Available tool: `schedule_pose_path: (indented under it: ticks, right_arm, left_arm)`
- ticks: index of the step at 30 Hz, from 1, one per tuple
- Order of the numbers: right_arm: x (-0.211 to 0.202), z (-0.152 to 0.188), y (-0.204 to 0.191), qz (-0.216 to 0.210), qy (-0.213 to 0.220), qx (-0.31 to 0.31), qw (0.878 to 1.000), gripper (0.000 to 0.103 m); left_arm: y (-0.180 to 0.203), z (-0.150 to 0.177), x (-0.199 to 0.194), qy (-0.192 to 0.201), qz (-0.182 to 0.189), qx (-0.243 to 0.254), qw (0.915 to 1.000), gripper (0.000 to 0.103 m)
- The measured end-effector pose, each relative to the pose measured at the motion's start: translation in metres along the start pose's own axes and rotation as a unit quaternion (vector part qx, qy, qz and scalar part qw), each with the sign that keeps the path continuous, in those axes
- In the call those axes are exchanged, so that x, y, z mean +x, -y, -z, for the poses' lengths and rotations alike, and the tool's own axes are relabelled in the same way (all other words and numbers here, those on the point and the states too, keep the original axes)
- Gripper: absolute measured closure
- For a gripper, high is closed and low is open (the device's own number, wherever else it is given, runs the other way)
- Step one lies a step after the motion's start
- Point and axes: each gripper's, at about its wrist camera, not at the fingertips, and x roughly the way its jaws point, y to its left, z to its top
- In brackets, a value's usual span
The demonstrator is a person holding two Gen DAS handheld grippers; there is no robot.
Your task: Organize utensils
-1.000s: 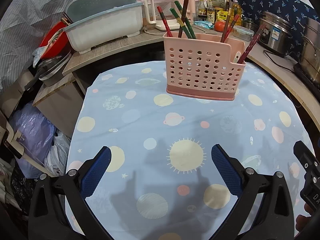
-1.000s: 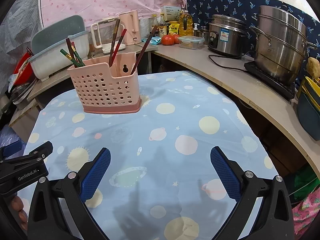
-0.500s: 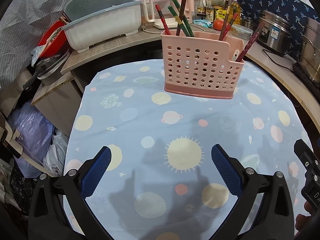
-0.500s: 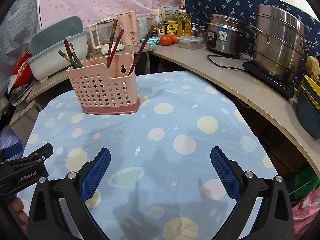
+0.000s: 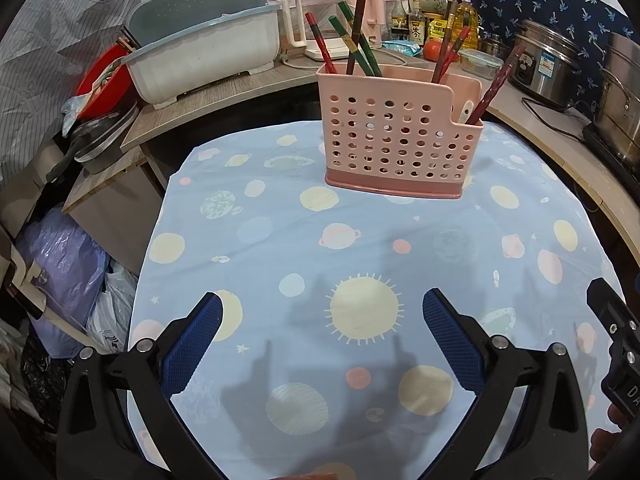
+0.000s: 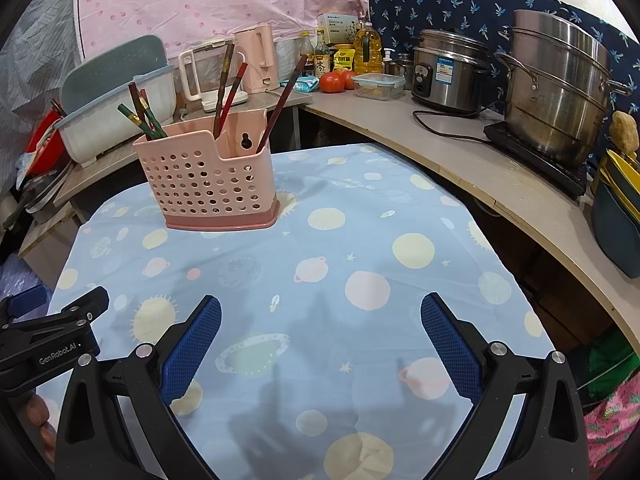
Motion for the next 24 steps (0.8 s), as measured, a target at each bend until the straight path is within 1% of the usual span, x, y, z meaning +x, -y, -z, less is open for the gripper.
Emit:
schedule_pose_path:
  ticks: [19,24]
  right_arm:
    - [-0.0042,-0.0005,-0.0025,0.001,0.004,-0.001,1.000,0.006]
    - [-0.0051,-0.0009,-0.0034,0.000,0.004,-0.001,1.000,0.007]
  left_arm:
    - [0.0021,-0.0013,-0.0044,0.003,0.002,0.002,1.0000,0.007]
    - [0.0031,-0.0006,-0.0075,0.010,-0.004,0.002,0.9999,0.007]
